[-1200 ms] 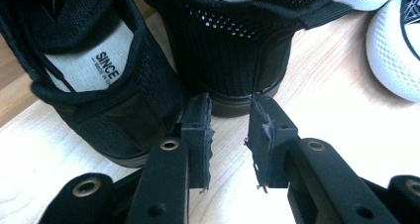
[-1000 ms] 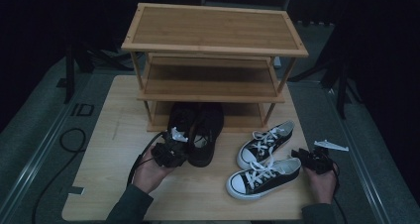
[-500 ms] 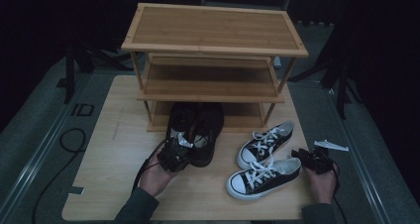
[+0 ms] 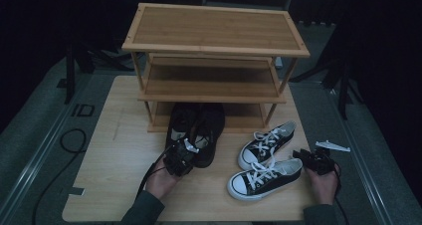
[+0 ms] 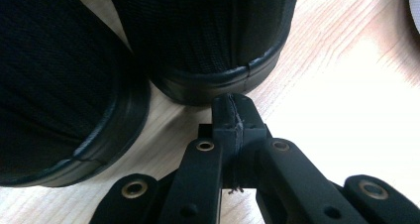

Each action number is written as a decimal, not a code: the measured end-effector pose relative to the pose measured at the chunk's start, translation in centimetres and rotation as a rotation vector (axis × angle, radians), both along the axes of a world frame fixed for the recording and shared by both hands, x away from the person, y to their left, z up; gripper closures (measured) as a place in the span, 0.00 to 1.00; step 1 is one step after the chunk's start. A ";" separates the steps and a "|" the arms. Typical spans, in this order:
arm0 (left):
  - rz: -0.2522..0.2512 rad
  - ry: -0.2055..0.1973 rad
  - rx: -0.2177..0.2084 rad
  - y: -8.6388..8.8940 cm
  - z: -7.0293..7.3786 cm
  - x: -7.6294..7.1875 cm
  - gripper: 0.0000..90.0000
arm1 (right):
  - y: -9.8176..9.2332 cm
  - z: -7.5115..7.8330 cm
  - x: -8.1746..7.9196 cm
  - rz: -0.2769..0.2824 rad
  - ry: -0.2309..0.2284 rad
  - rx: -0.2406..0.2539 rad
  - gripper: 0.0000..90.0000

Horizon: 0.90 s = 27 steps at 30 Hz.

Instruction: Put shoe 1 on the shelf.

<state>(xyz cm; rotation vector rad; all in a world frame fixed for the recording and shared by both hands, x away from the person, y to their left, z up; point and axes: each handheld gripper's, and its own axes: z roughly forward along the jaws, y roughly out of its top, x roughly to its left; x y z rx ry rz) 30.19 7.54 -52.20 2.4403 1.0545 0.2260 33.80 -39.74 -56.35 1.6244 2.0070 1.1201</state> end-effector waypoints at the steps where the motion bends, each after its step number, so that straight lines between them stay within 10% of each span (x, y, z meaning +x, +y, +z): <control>1: 0.001 0.000 -0.003 -0.1 -0.1 0.0 1.00 | 0.0 0.0 0.0 0.000 0.000 0.000 0.64; 27: 0.098 -0.042 -0.096 -1.7 0.5 2.8 1.00 | 0.0 0.0 0.0 0.001 0.000 0.000 0.64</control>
